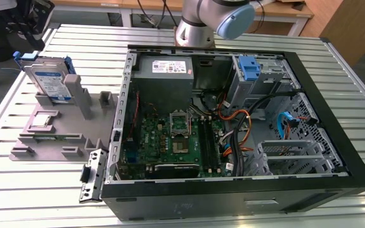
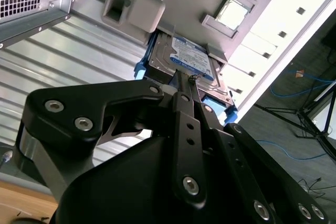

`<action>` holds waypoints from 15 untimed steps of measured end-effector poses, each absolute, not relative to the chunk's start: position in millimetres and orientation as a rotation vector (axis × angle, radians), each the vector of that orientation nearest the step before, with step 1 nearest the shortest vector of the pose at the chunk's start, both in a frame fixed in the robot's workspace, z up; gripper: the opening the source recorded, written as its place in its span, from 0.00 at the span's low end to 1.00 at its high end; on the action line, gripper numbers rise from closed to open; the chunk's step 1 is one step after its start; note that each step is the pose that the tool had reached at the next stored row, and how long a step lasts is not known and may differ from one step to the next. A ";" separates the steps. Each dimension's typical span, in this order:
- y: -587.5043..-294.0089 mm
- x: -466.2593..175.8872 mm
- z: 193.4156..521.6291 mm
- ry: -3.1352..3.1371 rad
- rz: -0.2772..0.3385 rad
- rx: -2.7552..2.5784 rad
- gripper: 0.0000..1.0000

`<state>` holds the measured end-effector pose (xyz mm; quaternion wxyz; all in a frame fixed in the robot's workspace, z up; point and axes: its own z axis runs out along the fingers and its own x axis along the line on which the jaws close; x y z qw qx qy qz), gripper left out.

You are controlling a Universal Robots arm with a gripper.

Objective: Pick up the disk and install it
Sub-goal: 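Reach for the disk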

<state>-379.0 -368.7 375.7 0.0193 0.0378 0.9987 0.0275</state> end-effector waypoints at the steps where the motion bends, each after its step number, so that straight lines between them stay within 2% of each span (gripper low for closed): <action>1: -366.5 -379.1 375.0 3.100 0.086 0.117 0.10; 15: -346.4 -393.4 359.1 3.100 0.085 0.117 0.10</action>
